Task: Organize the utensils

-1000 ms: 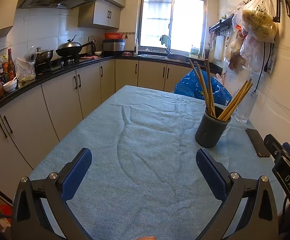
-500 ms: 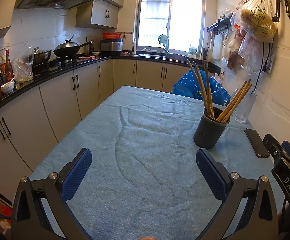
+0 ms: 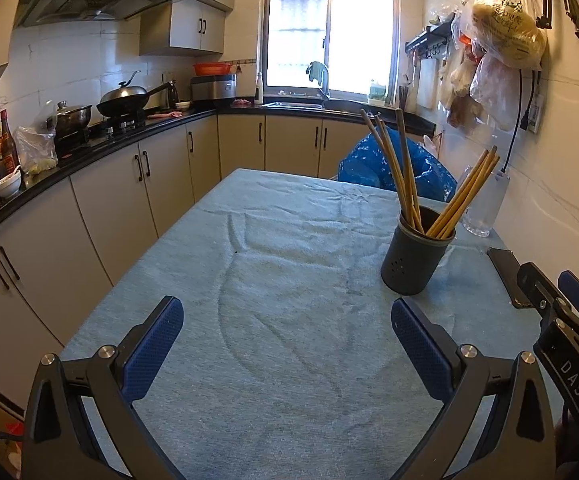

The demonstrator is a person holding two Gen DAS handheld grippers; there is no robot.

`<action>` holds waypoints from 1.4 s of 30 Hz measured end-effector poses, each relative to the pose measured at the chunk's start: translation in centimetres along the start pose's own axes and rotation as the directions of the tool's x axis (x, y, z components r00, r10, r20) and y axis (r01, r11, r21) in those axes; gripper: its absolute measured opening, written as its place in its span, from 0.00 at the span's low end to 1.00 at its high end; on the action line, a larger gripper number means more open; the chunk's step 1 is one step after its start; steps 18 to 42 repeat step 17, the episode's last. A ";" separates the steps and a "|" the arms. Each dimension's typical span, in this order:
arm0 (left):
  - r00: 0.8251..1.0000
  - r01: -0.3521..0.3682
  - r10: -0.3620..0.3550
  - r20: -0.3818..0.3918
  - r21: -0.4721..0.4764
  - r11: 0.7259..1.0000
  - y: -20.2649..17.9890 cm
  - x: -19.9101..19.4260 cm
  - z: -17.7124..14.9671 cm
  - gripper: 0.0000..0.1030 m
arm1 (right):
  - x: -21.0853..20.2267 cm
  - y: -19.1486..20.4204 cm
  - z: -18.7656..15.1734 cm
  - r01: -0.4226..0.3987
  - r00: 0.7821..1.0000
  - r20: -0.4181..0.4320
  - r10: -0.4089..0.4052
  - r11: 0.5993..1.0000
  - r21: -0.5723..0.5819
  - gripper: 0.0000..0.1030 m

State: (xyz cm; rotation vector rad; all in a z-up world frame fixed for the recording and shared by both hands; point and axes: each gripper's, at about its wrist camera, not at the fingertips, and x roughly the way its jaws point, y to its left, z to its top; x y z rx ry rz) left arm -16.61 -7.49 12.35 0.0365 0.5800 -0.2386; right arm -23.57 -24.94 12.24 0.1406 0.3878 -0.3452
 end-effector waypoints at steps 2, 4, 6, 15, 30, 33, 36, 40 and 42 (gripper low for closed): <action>1.000 -0.003 0.004 -0.003 0.002 1.000 -0.1 0.2 0.0 1.00 | 0.2 -0.1 0.0 0.000 1.000 -0.003 0.000 1.000 0.003 0.71; 1.000 -0.002 0.002 -0.007 0.003 1.000 -0.2 0.4 0.1 1.00 | 0.2 -0.1 0.0 0.002 1.000 -0.006 -0.002 1.000 0.004 0.71; 1.000 -0.004 0.004 -0.012 0.007 1.000 -0.3 0.7 0.2 1.00 | 0.4 -0.3 -0.1 0.003 1.000 -0.010 -0.002 1.000 0.006 0.71; 1.000 -0.007 0.007 -0.024 0.010 1.000 -0.5 1.5 0.4 1.00 | 1.4 -0.2 -0.4 0.000 0.999 -0.038 0.000 1.000 0.000 0.71; 1.000 -0.007 0.008 -0.030 0.014 1.000 -0.5 1.8 0.4 1.00 | 1.7 -0.2 -0.6 -0.001 0.999 -0.054 0.001 1.000 -0.002 0.71; 1.000 -0.007 0.008 -0.030 0.014 1.000 -0.5 1.8 0.4 1.00 | 1.7 -0.2 -0.6 -0.001 0.999 -0.054 0.001 1.000 -0.002 0.71; 1.000 -0.007 0.008 -0.030 0.014 1.000 -0.5 1.8 0.4 1.00 | 1.7 -0.2 -0.6 -0.001 0.999 -0.054 0.001 1.000 -0.002 0.71; 1.000 -0.007 0.008 -0.030 0.014 1.000 -0.5 1.8 0.4 1.00 | 1.7 -0.2 -0.6 -0.001 0.999 -0.054 0.001 1.000 -0.002 0.71; 1.000 -0.007 0.008 -0.030 0.014 1.000 -0.5 1.8 0.4 1.00 | 1.7 -0.2 -0.6 -0.001 0.999 -0.054 0.001 1.000 -0.002 0.71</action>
